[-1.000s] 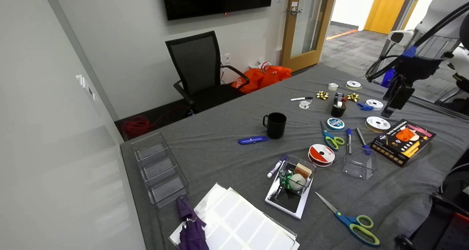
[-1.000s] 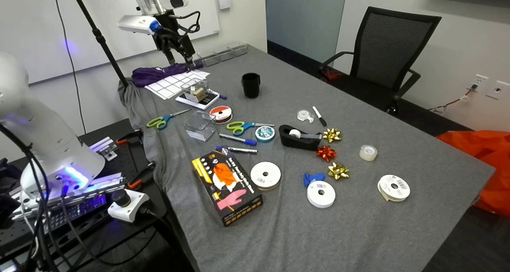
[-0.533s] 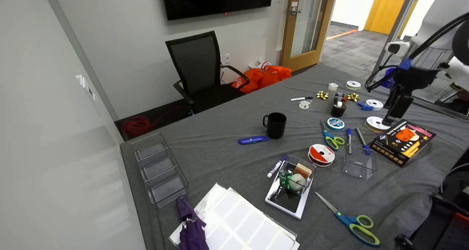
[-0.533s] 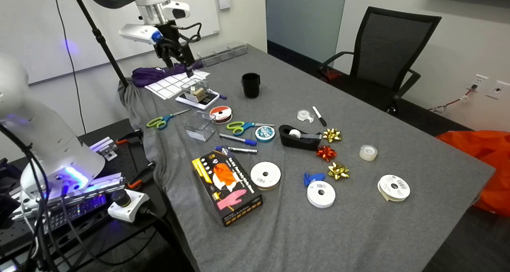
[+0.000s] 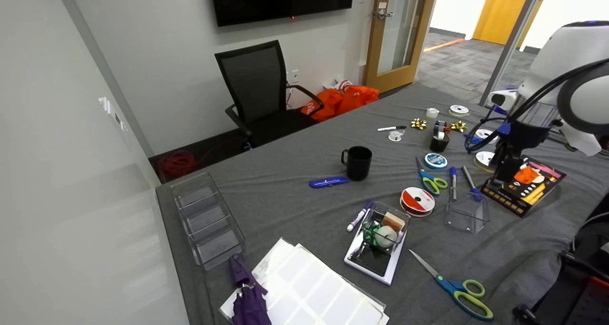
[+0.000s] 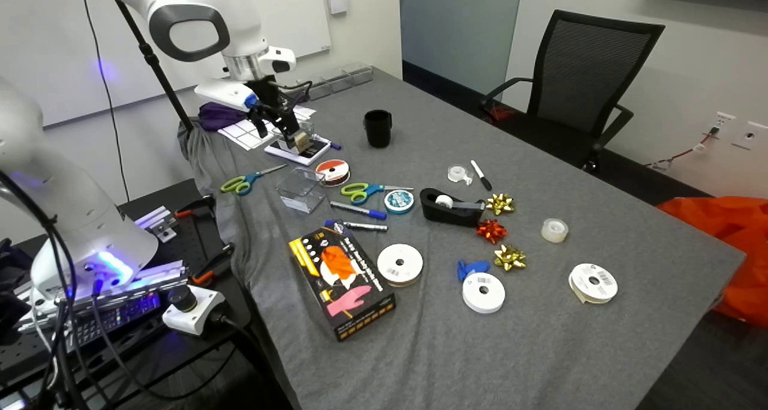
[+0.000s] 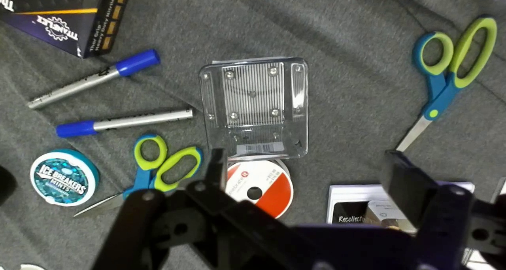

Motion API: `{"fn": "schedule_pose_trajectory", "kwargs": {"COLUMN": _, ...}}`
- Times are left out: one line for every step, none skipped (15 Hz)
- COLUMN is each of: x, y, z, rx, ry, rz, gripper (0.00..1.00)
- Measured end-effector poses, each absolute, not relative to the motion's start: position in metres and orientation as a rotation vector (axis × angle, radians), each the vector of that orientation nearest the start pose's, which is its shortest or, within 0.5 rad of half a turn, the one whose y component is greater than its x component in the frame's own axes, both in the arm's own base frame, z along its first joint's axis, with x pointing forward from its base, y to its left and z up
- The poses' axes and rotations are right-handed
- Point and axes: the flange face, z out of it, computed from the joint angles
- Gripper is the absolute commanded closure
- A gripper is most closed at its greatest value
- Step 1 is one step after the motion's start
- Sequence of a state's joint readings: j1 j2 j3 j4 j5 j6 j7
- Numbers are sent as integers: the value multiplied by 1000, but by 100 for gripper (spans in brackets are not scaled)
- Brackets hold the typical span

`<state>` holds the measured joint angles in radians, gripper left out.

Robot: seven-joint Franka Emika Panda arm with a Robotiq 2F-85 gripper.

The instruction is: Pick up the empty clear case and move it forward

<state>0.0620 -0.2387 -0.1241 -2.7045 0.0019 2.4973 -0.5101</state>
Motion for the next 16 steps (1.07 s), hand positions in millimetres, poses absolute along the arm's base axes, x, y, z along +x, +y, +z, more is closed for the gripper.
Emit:
{"fn": "schedule_pose_trajectory", "kwargs": {"x": 401, "y": -24, "z": 299, "rx": -3028, "ry": -713, "rz": -74, "gripper": 0}}
{"fn": "schedule_pose_trajectory", "kwargs": {"x": 403, "y": -26, "z": 292, "rx": -3019, "ry": -727, "rz": -95, "gripper": 0}}
{"fn": "schedule_pose_trajectory", "kwargs": {"x": 405, "y": -28, "z": 286, "rx": -3014, "ry": -737, "rz": -118, "gripper": 0}}
{"fn": "schedule_pose_trajectory", "kwargs": {"x": 407, "y": -29, "z": 279, "rx": -3012, "ry": -742, "rz": -142, "gripper": 0}}
{"fn": "schedule_pose_trajectory", "kwargs": {"x": 409, "y": -29, "z": 273, "rx": -3012, "ry": -735, "rz": -162, "gripper": 0}}
{"fn": "schedule_pose_trajectory", "kwargs": {"x": 412, "y": -28, "z": 267, "rx": -3013, "ry": -721, "rz": -174, "gripper": 0}}
{"fn": "schedule_pose_trajectory", "kwargs": {"x": 415, "y": -26, "z": 263, "rx": -3015, "ry": -707, "rz": -182, "gripper": 0}}
{"fn": "schedule_pose_trajectory", "kwargs": {"x": 419, "y": -25, "z": 259, "rx": -3016, "ry": -694, "rz": -190, "gripper": 0}}
{"fn": "schedule_pose_trajectory", "kwargs": {"x": 423, "y": -23, "z": 256, "rx": -3018, "ry": -687, "rz": -196, "gripper": 0}}
{"fn": "schedule_pose_trajectory", "kwargs": {"x": 427, "y": -21, "z": 253, "rx": -3017, "ry": -683, "rz": -195, "gripper": 0}}
{"fn": "schedule_pose_trajectory", "kwargs": {"x": 430, "y": -19, "z": 249, "rx": -3016, "ry": -683, "rz": -185, "gripper": 0}}
{"fn": "schedule_pose_trajectory", "kwargs": {"x": 432, "y": -17, "z": 246, "rx": -3015, "ry": -686, "rz": -174, "gripper": 0}}
{"fn": "schedule_pose_trajectory", "kwargs": {"x": 434, "y": -14, "z": 242, "rx": -3013, "ry": -687, "rz": -158, "gripper": 0}}
{"fn": "schedule_pose_trajectory", "kwargs": {"x": 434, "y": -11, "z": 237, "rx": -3011, "ry": -690, "rz": -135, "gripper": 0}}
{"fn": "schedule_pose_trajectory", "kwargs": {"x": 433, "y": -8, "z": 231, "rx": -3010, "ry": -694, "rz": -111, "gripper": 0}}
{"fn": "schedule_pose_trajectory", "kwargs": {"x": 431, "y": -6, "z": 226, "rx": -3010, "ry": -704, "rz": -88, "gripper": 0}}
